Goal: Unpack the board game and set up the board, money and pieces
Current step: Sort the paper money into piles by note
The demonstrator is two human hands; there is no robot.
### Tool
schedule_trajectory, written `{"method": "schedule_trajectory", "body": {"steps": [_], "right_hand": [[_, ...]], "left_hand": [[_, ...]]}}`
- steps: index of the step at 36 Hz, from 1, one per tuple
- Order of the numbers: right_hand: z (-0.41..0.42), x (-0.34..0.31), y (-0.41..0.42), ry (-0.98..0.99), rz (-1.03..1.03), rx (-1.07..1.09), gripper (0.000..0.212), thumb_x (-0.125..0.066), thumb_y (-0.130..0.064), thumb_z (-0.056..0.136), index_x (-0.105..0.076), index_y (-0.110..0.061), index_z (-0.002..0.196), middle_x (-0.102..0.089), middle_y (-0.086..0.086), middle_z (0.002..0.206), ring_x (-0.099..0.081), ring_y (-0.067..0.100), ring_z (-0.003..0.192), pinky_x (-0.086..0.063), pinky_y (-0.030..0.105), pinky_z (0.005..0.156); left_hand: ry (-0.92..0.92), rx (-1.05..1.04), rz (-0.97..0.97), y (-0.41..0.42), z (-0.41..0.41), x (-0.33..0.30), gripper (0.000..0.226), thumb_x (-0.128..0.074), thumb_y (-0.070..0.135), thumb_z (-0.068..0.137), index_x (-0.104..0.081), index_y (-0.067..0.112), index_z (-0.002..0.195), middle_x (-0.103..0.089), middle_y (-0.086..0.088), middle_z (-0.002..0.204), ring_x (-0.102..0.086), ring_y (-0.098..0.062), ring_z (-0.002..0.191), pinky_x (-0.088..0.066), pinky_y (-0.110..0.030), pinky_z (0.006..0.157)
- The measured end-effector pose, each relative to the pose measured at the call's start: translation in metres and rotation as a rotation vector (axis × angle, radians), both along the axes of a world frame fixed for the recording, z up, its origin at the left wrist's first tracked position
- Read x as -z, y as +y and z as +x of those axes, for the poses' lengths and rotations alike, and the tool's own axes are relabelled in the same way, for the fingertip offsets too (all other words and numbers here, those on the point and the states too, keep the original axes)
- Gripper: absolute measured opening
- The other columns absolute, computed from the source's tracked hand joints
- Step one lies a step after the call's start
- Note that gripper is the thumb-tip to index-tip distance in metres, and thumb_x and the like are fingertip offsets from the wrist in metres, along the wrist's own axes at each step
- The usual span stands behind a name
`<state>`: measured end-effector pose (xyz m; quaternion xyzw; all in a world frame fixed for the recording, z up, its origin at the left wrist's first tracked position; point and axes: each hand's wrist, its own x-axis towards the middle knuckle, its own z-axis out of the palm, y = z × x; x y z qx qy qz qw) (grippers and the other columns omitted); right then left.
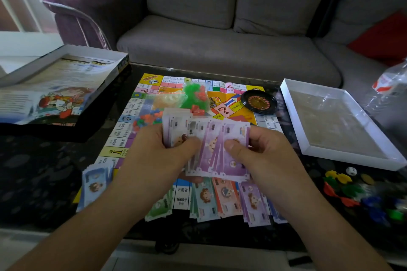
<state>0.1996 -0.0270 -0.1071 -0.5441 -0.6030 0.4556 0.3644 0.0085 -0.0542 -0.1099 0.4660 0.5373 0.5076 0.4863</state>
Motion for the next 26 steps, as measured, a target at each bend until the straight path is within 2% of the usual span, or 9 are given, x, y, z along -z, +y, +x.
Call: {"method": "schedule_trajectory", "body": {"steps": [3,5,9,12,14,17,20,23,26], "right_hand": [[-0.003,0.0,-0.002,-0.051,0.037,-0.008,0.013,-0.067,-0.028,0.101,-0.078,-0.034,0.101,-0.079,-0.012,0.093,-0.076,0.009,0.084,-0.063,0.045,0.084],[-0.008,0.002,-0.004,-0.099,0.064,-0.02,0.011,-0.066,-0.031,0.101,-0.076,-0.034,0.1,-0.077,-0.011,0.092,-0.074,0.008,0.082,-0.064,0.043,0.079],[-0.019,0.008,-0.009,-0.162,0.161,-0.035,0.007,-0.068,-0.029,0.1,-0.073,-0.033,0.099,-0.073,-0.015,0.092,-0.071,0.006,0.084,-0.062,0.032,0.074],[-0.022,0.009,-0.009,-0.206,0.156,-0.075,0.008,-0.067,-0.028,0.1,-0.074,-0.031,0.101,-0.074,-0.014,0.092,-0.071,0.005,0.083,-0.059,0.027,0.071],[-0.015,0.005,-0.005,-0.2,0.094,-0.051,0.008,-0.067,-0.027,0.101,-0.074,-0.031,0.101,-0.076,-0.01,0.094,-0.073,0.006,0.083,-0.062,0.027,0.071],[0.008,-0.009,0.005,-0.139,0.008,0.075,0.011,-0.063,-0.029,0.103,-0.071,-0.035,0.098,-0.077,-0.01,0.094,-0.074,-0.001,0.079,-0.055,0.015,0.06],[0.035,-0.019,0.015,-0.083,-0.049,0.204,0.023,-0.061,-0.026,0.105,-0.075,-0.033,0.088,-0.077,-0.005,0.079,-0.07,0.012,0.067,-0.049,0.027,0.064],[0.056,-0.013,0.022,-0.112,-0.147,0.25,0.032,-0.061,-0.019,0.105,-0.07,-0.016,0.074,-0.059,0.01,0.069,-0.045,0.012,0.044,-0.036,0.026,0.051],[0.064,-0.006,0.021,-0.233,-0.239,0.152,0.03,-0.061,-0.015,0.105,-0.068,-0.013,0.076,-0.058,0.012,0.068,-0.042,0.017,0.045,-0.036,0.026,0.049]], "left_hand": [[0.195,-0.088,0.071,0.002,-0.003,0.009,0.013,-0.067,0.01,0.097,-0.074,0.003,0.088,-0.072,-0.024,0.081,-0.074,-0.03,0.067,-0.06,-0.028,0.049],[0.334,-0.106,0.109,0.002,-0.004,0.014,0.025,-0.07,0.018,0.095,-0.068,-0.006,0.086,-0.066,-0.029,0.076,-0.07,-0.039,0.067,-0.058,-0.038,0.047],[0.412,-0.09,0.117,0.002,0.002,0.015,0.023,-0.07,0.02,0.095,-0.071,0.0,0.083,-0.066,-0.02,0.066,-0.069,-0.031,0.058,-0.057,-0.036,0.046],[0.496,-0.055,0.113,0.002,0.003,0.018,0.021,-0.069,0.027,0.093,-0.073,0.011,0.079,-0.068,-0.008,0.062,-0.069,-0.024,0.057,-0.058,-0.047,0.054],[0.405,-0.034,0.078,0.002,0.003,0.016,0.016,-0.069,0.023,0.095,-0.075,0.012,0.085,-0.074,-0.008,0.07,-0.074,-0.025,0.062,-0.061,-0.048,0.055],[0.188,-0.056,-0.004,0.004,0.001,0.008,0.012,-0.069,0.01,0.097,-0.077,0.017,0.092,-0.08,-0.001,0.083,-0.078,-0.017,0.067,-0.064,-0.035,0.055],[0.036,-0.062,-0.059,0.008,-0.004,0.006,0.013,-0.069,0.008,0.097,-0.073,0.01,0.109,-0.081,-0.005,0.098,-0.08,-0.027,0.076,-0.066,-0.044,0.062],[0.003,-0.076,-0.078,0.011,-0.007,0.006,0.017,-0.069,0.008,0.097,-0.072,0.007,0.114,-0.081,-0.006,0.101,-0.08,-0.031,0.08,-0.065,-0.05,0.067],[-0.006,-0.082,-0.07,0.012,-0.006,0.004,0.016,-0.07,0.008,0.096,-0.073,0.008,0.112,-0.081,-0.005,0.098,-0.08,-0.029,0.081,-0.065,-0.051,0.069]]}}
